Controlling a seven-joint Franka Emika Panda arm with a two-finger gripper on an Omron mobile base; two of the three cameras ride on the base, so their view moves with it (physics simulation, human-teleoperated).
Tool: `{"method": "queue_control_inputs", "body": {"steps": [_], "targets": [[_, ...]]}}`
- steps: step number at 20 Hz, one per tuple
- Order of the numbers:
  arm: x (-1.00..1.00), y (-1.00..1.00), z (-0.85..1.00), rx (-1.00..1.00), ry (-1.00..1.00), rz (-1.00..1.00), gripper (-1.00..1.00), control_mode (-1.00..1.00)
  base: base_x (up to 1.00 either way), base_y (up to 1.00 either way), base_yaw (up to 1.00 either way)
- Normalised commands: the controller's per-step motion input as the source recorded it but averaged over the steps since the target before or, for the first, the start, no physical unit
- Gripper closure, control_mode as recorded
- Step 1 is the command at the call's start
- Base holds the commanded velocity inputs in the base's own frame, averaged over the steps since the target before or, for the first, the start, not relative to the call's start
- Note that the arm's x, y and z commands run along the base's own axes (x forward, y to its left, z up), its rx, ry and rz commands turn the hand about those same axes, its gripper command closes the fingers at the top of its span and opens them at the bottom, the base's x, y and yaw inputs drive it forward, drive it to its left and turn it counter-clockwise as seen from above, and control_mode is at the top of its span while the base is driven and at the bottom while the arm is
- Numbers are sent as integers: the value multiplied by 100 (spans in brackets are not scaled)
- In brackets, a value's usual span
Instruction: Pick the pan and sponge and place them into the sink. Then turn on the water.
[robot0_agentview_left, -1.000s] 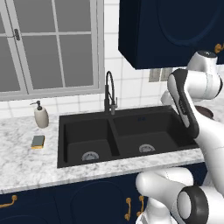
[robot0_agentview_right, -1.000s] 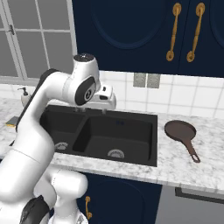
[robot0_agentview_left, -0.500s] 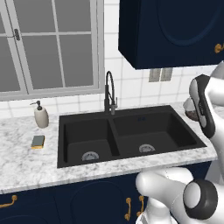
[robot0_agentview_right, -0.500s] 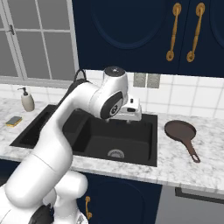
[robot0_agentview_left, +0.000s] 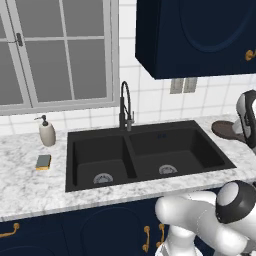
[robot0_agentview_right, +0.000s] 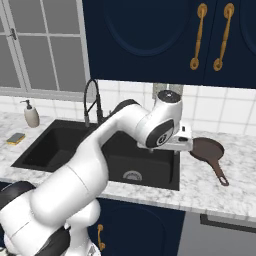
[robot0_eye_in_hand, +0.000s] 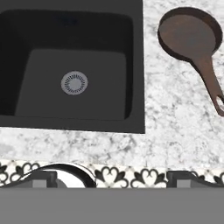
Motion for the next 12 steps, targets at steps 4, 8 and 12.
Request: {"method": "queue_control_inputs", "body": {"steps": [4, 8, 12], "targets": [[4, -56, -37, 0, 4, 0, -100, -100, 0, 0, 0], [19, -51, -35, 0, 4, 0, -100, -100, 0, 0, 0], [33, -51, -30, 0, 6, 0, -100, -100, 0, 0, 0]]}}
